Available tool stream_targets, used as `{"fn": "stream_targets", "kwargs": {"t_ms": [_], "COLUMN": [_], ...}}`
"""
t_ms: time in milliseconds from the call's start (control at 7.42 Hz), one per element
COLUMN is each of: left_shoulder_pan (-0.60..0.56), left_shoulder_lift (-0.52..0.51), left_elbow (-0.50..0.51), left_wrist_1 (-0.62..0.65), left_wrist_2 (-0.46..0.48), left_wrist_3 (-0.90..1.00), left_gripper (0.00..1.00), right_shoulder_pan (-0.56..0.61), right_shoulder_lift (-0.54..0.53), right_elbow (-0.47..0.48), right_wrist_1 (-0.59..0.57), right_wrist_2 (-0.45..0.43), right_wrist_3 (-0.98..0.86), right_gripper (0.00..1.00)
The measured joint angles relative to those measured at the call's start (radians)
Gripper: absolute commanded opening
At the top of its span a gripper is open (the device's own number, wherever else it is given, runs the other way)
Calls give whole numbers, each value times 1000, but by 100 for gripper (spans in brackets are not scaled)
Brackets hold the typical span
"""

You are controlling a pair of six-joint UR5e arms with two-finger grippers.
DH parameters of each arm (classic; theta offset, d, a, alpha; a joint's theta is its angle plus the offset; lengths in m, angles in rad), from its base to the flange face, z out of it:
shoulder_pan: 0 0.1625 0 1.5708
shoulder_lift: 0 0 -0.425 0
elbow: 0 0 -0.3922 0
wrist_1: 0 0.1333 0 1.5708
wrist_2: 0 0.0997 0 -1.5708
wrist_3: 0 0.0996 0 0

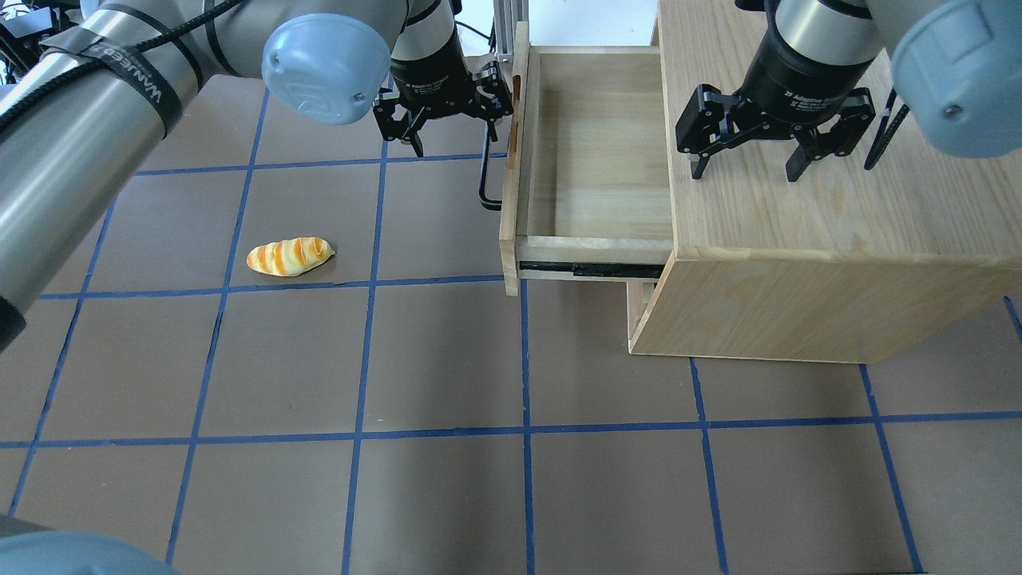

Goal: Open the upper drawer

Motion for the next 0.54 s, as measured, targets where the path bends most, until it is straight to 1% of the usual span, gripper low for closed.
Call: {"fn": "stream_targets", "kwargs": {"t_ms": [539], "left_shoulder_pan": [23], "left_shoulder_lift": [14], "left_elbow": [5], "left_wrist_1": [-18], "left_wrist_2": [30], "left_wrist_3": [22], "left_gripper": [100], "right_shoulder_pan": [0], "right_shoulder_lift": [0], "right_elbow": [0], "right_wrist_1": [0], "right_wrist_2": [-1], "right_wrist_3": [0], "right_gripper": [100]}}
